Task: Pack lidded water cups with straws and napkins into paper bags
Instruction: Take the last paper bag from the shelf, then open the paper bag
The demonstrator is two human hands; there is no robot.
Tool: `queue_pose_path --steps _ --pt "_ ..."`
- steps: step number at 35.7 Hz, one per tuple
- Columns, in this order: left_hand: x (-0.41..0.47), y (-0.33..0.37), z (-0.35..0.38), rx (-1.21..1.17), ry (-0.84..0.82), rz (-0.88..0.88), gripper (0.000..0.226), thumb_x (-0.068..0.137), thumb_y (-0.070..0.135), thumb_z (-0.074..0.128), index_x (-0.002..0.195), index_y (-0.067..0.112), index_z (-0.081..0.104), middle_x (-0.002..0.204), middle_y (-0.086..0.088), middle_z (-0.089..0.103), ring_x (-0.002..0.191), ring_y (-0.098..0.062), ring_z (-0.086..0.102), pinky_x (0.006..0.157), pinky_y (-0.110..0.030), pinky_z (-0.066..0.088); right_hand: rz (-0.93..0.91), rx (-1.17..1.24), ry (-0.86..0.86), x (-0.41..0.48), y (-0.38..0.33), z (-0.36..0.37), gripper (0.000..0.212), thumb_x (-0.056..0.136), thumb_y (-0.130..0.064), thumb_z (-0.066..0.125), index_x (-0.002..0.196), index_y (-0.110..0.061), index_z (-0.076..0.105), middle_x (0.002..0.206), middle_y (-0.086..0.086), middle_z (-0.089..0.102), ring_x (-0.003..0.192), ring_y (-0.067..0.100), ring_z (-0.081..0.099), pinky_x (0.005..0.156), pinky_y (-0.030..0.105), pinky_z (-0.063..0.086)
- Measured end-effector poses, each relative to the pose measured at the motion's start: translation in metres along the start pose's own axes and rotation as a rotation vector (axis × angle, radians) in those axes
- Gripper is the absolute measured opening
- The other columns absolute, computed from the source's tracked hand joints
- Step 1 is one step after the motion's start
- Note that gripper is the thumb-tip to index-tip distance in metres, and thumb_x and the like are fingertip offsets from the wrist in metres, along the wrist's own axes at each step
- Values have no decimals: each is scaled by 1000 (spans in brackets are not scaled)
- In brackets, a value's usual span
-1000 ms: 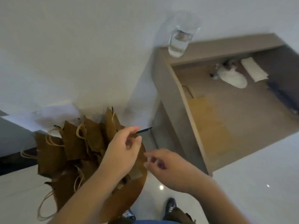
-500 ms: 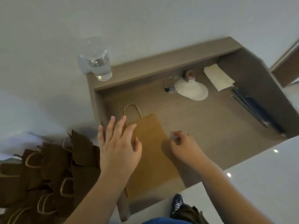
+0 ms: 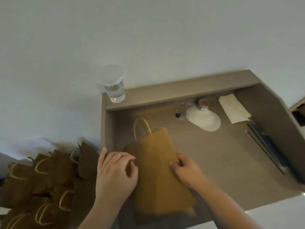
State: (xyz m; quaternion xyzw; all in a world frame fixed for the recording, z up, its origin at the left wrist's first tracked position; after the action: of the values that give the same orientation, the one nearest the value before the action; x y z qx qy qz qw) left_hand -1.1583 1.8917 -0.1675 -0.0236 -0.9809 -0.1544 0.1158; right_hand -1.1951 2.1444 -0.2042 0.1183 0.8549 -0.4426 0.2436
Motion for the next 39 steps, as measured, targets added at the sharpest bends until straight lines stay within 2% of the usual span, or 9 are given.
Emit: queue_pose_path --steps 7,10,15,18,20,24,30,35,39 --pt "21 25 4 -109 -48 -52 13 92 35 71 103 43 70 105 27 62 113 -6 61 121 -37 33 -172 49 226 -49 -12 -89 10 103 -41 65 94 -47 63 87 -17 74 75 2 71 66 28 55" --pt "36 75 3 -406 -73 -3 20 91 20 78 104 34 74 103 25 64 100 -1 63 96 -20 50 -323 63 366 -72 -20 -115 18 100 -39 66 94 -54 59 89 -19 71 77 0 69 54 17 53" --pt "67 137 -11 -1191 -354 -453 31 100 42 65 127 28 71 104 10 79 86 -17 77 72 -39 65 -600 5 402 -82 -22 -126 33 98 -18 73 101 -47 55 95 -18 71 79 4 71 60 12 53" --pt "76 157 -29 -1529 -503 -587 68 81 70 53 129 25 73 121 -8 78 98 -34 78 75 -49 66 -725 -73 235 -74 -18 -128 41 96 -7 65 114 -41 53 124 -31 68 109 -7 69 84 11 54" --pt "78 167 -35 -1633 -535 -656 81 71 82 49 116 24 82 123 -14 77 107 -36 76 88 -56 64 -743 -162 86 -69 -13 -135 60 92 -19 59 141 -50 47 147 -35 53 136 -9 53 108 25 50" --pt "78 202 -37 -1802 -624 -654 97 75 92 39 125 19 78 141 -19 67 131 -35 65 107 -52 54 -783 -255 -141 -58 0 -170 92 84 -10 54 157 -61 31 161 -32 34 148 -5 40 116 27 42" --pt "78 264 -26 -1659 -459 -576 92 71 70 85 140 12 64 136 -33 64 125 -53 63 106 -67 51 -639 236 -351 -45 13 -233 45 107 -35 52 151 -41 51 142 -9 60 137 17 57 113 51 51" --pt "73 310 -16 -1354 -279 -556 28 85 41 86 110 32 79 107 -6 82 88 -19 80 68 -34 63 -657 362 -413 -40 10 -262 73 96 -79 54 159 -46 35 130 -11 64 128 23 66 107 47 57" --pt "67 322 -25 -901 -158 -332 20 100 36 65 114 36 79 111 12 80 108 -7 74 97 -37 57 -582 318 -536 -40 3 -275 76 78 -89 67 144 -76 32 130 -27 63 123 11 70 102 39 60"
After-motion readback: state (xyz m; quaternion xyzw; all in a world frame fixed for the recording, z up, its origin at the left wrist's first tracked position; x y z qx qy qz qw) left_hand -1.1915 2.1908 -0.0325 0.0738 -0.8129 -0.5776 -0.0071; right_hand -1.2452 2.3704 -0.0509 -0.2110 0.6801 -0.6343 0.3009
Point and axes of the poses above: each hand's wrist, its own x-axis towards the middle knuckle, its own z-axis out of the palm, y = z × x, the point moved 1 cm from there along x, towards the middle knuckle
